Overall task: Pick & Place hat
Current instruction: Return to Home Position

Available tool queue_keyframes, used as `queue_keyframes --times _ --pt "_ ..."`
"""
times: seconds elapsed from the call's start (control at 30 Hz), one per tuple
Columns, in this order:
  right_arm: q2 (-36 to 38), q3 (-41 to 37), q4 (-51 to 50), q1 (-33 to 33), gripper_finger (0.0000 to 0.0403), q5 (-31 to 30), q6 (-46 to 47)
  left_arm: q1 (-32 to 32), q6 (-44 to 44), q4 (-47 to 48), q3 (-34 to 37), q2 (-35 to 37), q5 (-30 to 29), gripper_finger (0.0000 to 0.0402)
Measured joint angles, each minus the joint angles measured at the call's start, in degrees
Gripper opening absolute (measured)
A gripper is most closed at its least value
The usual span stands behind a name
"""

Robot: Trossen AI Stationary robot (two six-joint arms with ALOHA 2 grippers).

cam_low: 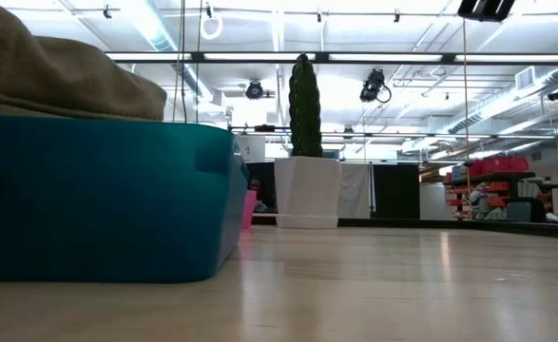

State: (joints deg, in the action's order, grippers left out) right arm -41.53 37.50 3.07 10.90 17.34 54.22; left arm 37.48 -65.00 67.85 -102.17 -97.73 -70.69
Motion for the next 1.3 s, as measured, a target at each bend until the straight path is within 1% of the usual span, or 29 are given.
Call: queue_keyframes --times 0.03,0.1,0.2,0.3,0.37,0.47,0.57,0.63,0.7,0.9,1.03,1.13,1.2,1.3 --pt "0.3 0.0 -0.1 0.0 0.0007 -0.4 0.2 -1.0 4.9 -3.4 0.0 0.0 1.3 0.0003" --pt "0.8 0.0 -0.3 0.0 0.0005 -0.4 0.2 -3.3 16.1 -11.5 0.0 0.0 5.8 0.0003" --pt "1.4 0.0 -0.3 0.0 0.0003 -0.6 0.2 -7.6 33.0 -24.3 0.0 0.0 14.2 0.0003" --pt "1.8 0.0 -0.8 0.0 0.0002 -0.7 0.0 -12.4 47.0 -35.0 0.0 0.0 23.3 0.0003" --pt "2.4 0.0 -0.9 0.0 0.0002 -0.7 -0.2 -15.5 52.6 -39.4 0.0 0.0 28.9 0.0003" --pt "4.0 0.0 -1.0 0.0 0.0001 -1.5 -1.4 -19.5 58.4 -44.2 0.1 0.0 35.3 0.0002" --pt "6.2 0.0 -1.1 0.0 0.0001 -4.8 -3.3 -22.9 62.2 -50.8 1.5 0.0 44.1 0.0002" --pt "8.0 0.0 -1.8 0.0 0.0001 -7.0 -4.6 -24.8 63.7 -56.0 3.3 0.0 50.8 0.0002" --pt "9.9 0.1 -3.7 0.0 0.0001 -9.2 -6.2 -26.4 64.2 -60.9 5.0 0.0 56.1 0.0002" --pt "14.4 0.1 -12.6 0.0 0.0000 -16.5 -9.0 -30.8 64.1 -74.6 10.7 0.0 67.3 0.0002" --pt "15.0 0.1 -13.9 0.0 0.0000 -17.9 -9.0 -33.9 62.5 -87.3 16.5 0.0 74.0 0.0002" --pt "15.0 0.1 -13.8 0.0 0.0000 -17.9 -9.0 -35.8 60.3 -94.6 21.5 0.4 77.2 0.0002" --pt "14.8 0.1 -13.8 0.0 0.0000 -17.9 -8.7 -36.6 59.4 -95.8 24.4 1.9 77.0 0.0002" --pt "14.6 0.1 -13.9 0.0 0.0000 -17.9 -8.2 -36.8 59.8 -95.8 29.1 6.2 75.1 0.0002"
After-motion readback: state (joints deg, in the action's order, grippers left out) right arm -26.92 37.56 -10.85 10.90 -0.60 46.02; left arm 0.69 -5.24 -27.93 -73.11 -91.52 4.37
